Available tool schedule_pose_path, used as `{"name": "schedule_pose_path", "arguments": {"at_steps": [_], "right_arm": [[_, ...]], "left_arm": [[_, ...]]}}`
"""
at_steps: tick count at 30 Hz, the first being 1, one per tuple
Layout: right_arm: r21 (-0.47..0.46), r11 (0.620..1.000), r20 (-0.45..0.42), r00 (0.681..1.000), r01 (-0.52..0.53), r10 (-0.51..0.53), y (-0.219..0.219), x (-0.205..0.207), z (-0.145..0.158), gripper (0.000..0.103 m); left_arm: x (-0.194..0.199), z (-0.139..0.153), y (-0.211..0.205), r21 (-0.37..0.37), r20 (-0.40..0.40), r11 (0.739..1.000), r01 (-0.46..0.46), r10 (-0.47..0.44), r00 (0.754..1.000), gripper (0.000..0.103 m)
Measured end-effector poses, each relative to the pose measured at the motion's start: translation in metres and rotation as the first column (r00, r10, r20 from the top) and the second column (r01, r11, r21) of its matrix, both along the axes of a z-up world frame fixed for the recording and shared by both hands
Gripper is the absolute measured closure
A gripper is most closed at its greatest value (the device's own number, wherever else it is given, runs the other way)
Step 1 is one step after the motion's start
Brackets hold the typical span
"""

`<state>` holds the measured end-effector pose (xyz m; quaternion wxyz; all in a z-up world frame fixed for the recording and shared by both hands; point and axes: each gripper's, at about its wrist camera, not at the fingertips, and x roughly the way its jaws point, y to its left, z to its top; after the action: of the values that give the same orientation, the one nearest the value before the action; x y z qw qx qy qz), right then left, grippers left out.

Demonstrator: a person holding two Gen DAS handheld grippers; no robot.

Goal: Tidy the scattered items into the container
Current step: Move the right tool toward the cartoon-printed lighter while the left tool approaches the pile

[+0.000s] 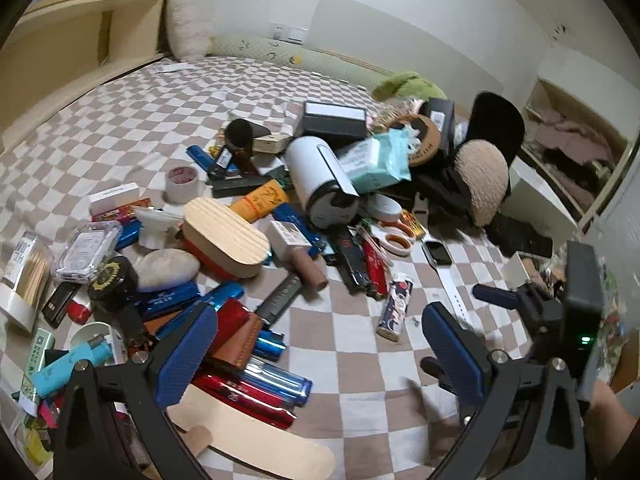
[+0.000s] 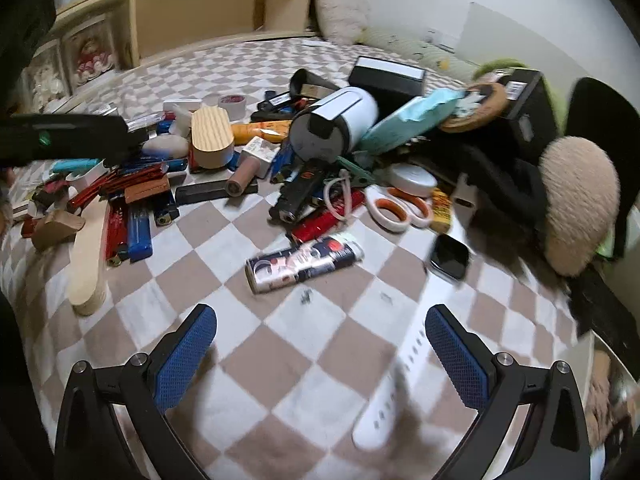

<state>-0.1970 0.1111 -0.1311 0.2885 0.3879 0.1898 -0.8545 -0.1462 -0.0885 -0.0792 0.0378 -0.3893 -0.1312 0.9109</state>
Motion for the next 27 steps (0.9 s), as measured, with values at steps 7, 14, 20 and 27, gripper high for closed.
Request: {"name": "schedule_pose_path", "arguments": {"at_steps": [7,14,20,27], "right_arm": [[0.022,0.994,0.032,0.994,-0.104,0.104,-0.016,-0.023,-0.018,0.0],[-0.027,0.99,0.134,0.981,-0.135,0.138,-0.021,-0.046,-0.031,0.0],[-0.013,0.985,0.138,0.976,-0.17,0.17,-0.03,-0.055,-0.031,0.0],[-0.001,0.976,0.119,0.969,-0.219,0.218,-0.036,-0.051,-0.03,0.011]], "left_arm": [[-0.001,0.0,-0.026,0.098,0.007,0.994,-0.039,0.038,0.999,0.0],[-0.003,-0.002,-0.044,0.157,0.017,0.985,-0.071,0.069,0.997,0.0],[-0.004,-0.006,-0.052,0.174,0.036,0.98,-0.093,0.088,0.995,0.0],[-0.003,-0.003,-0.044,0.029,0.011,0.997,-0.068,0.068,0.998,0.0]]}}
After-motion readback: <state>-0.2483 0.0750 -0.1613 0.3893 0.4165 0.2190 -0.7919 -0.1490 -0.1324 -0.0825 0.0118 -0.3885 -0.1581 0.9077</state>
